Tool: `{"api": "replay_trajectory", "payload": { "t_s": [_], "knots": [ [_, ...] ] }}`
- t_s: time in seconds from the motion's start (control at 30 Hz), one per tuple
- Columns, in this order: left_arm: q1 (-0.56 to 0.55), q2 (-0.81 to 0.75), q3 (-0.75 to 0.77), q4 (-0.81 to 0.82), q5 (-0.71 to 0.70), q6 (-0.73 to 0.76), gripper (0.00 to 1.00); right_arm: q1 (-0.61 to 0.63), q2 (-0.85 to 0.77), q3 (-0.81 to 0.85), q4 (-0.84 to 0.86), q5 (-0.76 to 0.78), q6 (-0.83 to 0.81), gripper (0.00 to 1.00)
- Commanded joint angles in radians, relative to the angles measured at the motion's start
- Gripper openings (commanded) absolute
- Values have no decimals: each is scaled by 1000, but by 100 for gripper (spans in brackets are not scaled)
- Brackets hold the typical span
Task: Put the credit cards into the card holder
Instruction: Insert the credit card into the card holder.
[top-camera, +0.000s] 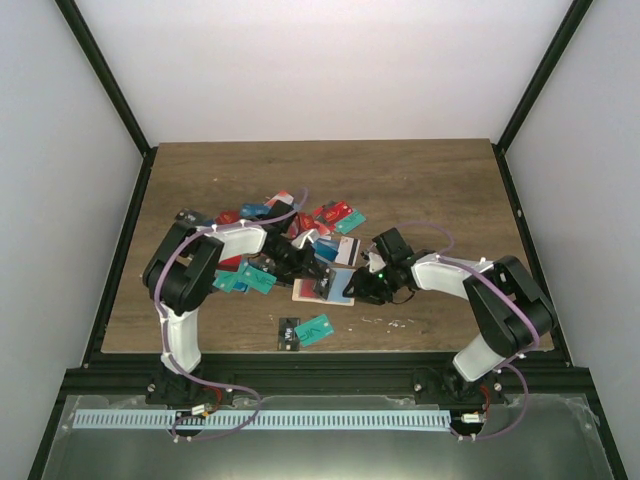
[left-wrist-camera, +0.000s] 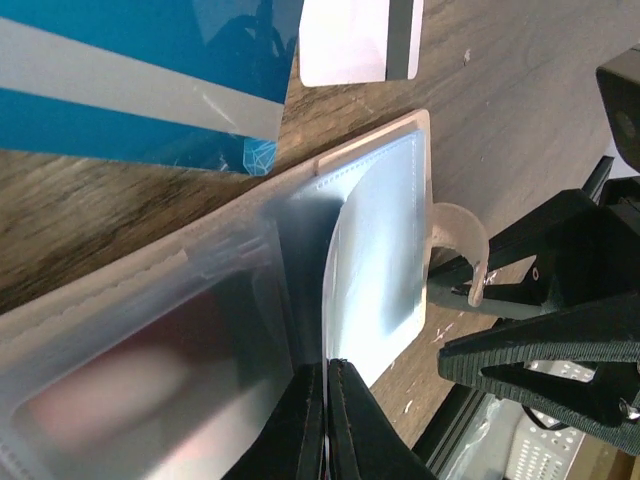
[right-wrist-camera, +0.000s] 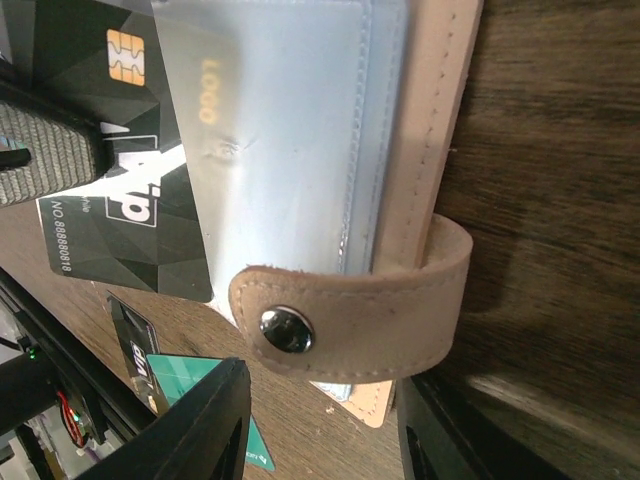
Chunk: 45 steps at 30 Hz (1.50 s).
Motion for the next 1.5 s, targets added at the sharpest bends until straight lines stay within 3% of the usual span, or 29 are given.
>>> {"api": "replay_trajectory", "payload": {
  "t_s": [0.0, 0.27, 0.77, 1.47],
  "knots": [
    [-11, 35, 24, 40, 0, -15, 4, -16, 13, 15, -13, 12, -30, 43],
    [-25, 51, 26, 66, -17, -36, 4, -41, -24, 42, -57, 19, -66, 42],
    [-61, 71, 33, 83, -48, -83, 4, -72, 31, 32, -18, -1, -82, 20],
    [-102, 53, -15, 100, -162, -195, 4, -72, 96, 39, 8, -38, -96, 6]
  ]
}}
